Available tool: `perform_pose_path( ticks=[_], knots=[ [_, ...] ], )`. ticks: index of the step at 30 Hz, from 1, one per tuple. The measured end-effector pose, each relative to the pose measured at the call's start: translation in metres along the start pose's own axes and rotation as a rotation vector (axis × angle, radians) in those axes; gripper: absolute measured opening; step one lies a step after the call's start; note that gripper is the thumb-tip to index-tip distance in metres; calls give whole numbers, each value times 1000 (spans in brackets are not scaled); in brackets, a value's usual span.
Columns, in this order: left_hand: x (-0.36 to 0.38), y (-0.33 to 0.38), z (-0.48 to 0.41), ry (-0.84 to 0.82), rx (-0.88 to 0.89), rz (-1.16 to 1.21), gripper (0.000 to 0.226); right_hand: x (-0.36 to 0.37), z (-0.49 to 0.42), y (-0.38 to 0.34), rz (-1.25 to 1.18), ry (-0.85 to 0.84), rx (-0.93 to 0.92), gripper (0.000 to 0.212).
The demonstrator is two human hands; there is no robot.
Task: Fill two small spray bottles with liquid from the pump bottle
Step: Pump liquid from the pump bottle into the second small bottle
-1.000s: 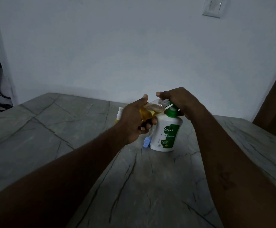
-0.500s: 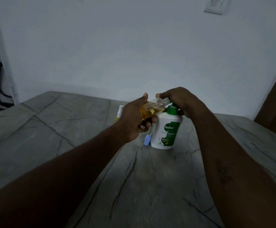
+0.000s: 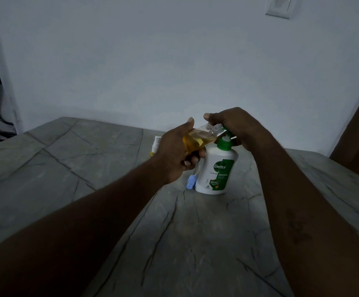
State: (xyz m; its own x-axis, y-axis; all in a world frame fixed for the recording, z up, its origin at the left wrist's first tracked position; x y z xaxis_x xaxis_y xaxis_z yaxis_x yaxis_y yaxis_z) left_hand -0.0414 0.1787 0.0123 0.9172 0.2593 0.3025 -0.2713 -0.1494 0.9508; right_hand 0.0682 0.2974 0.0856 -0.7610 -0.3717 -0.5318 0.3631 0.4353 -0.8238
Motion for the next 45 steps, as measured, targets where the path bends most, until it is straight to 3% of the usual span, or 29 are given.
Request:
perform_pose_path(
  ticks=[10,19,31,37,45],
  knots=[
    [-4,-4,1,35,-34,-11,57,9,-2,8,2,-7,71,27],
    [0,0,0,12,-2,14,56,-2,-5,0,63,62,-10,41],
    [-4,-4,-1,8,-26,-15,56,9,0,8,-4,-7,68,25],
    [-2,-4,-2,-4,-11,-8,55,6,-2,9,18,28,57,43],
    [0,-1,-2,-9,-7,12,55,1,-1,4,-13,30,41,41]
  ],
)
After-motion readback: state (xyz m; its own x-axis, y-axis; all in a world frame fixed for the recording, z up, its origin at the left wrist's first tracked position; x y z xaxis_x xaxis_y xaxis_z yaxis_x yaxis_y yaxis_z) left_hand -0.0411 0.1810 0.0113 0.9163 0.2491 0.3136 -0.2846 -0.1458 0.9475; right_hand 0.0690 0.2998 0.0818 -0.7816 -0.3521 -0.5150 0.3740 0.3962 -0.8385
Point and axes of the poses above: each hand's wrist, its own z-axis away from the middle knuckle, its own x-axis out of the palm, y = z × x, the point moved 4 cm from there along -z, towards the middle knuckle, and after that the axes turned 1 degree about -z, right-handed, at the moved point
